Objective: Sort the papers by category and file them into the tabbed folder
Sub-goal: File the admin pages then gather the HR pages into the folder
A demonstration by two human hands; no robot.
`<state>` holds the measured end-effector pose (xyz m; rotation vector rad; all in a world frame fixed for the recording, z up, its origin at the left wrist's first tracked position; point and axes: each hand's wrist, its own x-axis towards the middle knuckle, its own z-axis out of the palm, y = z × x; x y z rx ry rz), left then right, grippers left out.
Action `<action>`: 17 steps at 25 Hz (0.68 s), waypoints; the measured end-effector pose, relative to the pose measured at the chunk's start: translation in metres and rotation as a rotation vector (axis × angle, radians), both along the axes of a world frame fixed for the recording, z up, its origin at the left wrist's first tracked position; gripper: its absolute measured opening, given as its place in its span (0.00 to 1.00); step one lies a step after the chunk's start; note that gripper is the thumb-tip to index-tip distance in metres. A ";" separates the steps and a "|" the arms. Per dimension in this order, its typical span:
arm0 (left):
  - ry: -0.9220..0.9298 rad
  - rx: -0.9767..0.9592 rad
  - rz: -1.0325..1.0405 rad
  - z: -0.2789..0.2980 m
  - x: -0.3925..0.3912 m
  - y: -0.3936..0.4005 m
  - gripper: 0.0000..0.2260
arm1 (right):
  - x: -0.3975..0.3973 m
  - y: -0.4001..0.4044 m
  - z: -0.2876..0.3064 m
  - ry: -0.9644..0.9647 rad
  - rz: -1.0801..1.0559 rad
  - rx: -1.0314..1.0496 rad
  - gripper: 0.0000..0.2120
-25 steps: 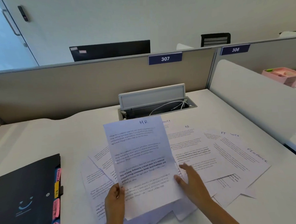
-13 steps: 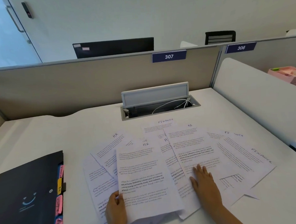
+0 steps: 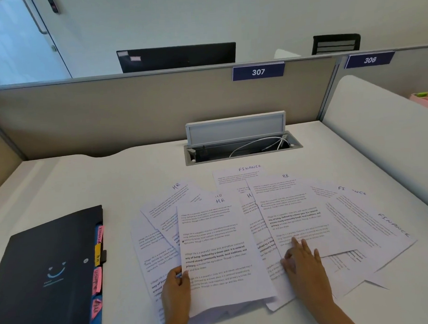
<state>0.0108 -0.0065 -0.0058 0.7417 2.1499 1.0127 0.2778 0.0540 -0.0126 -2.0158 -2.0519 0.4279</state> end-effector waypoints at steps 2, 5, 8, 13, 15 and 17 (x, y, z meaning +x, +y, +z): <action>0.009 -0.001 -0.005 0.000 0.000 0.000 0.10 | 0.000 0.001 0.002 0.035 -0.014 -0.008 0.49; 0.003 0.007 -0.012 0.000 0.000 0.000 0.10 | -0.002 0.000 0.013 -0.022 -0.025 -0.041 0.22; -0.003 0.011 -0.012 0.000 -0.001 -0.001 0.10 | 0.000 -0.003 0.010 -0.086 0.014 -0.064 0.15; 0.010 0.017 -0.028 -0.001 -0.001 0.000 0.11 | 0.001 0.002 0.013 -0.156 0.046 -0.042 0.12; 0.004 0.019 -0.026 -0.002 -0.002 -0.001 0.11 | 0.001 0.002 0.015 -0.149 0.018 -0.024 0.13; -0.004 0.027 -0.023 -0.002 -0.002 -0.001 0.11 | -0.003 0.002 0.019 -0.108 -0.012 0.006 0.12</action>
